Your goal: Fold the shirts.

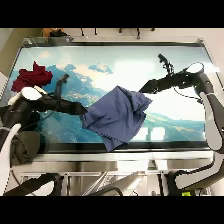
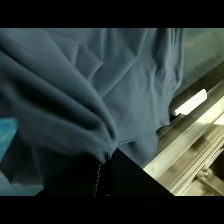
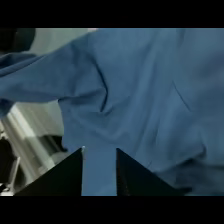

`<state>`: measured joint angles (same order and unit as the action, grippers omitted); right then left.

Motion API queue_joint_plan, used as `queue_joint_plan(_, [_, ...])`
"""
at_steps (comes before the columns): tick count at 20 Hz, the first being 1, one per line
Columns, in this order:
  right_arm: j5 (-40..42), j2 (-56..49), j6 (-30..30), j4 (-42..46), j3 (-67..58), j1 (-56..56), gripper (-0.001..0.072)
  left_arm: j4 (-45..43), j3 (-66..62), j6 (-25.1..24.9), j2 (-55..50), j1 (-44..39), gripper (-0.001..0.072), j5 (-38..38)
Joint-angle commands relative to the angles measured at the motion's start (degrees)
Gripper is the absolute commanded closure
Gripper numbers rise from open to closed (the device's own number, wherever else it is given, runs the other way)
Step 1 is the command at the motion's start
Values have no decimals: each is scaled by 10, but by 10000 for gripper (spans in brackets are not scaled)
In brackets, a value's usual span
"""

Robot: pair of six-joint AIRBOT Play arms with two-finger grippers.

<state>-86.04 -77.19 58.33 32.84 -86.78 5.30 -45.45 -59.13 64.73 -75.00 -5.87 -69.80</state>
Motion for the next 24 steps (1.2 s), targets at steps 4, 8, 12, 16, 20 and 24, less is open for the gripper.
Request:
queue_joint_plan(4, [-32, 101, 25, 47, 179, 22, 454, 2, 22, -28, -60, 22, 689, 21])
queue_joint_plan(8, [162, 200, 15, 42, 440, -38, 362, 2, 22, -32, -60, 34, 689, 13])
queue_joint_plan(12, [259, 185, 0, 11, 518, -109, 364, 2, 22, -32, -60, 33, 689, 13])
queue_joint_plan(16, [297, 161, 0, -17, 518, -152, 364, 2, 22, -34, -60, 32, 689, 12])
queue_joint_plan(20, [309, 144, -2, -31, 518, -161, 366, 2, 22, -39, -60, 32, 689, 12])
queue_joint_plan(24, [296, 140, -45, -98, 518, -161, 367, 2, 22, -39, -60, 32, 689, 11])
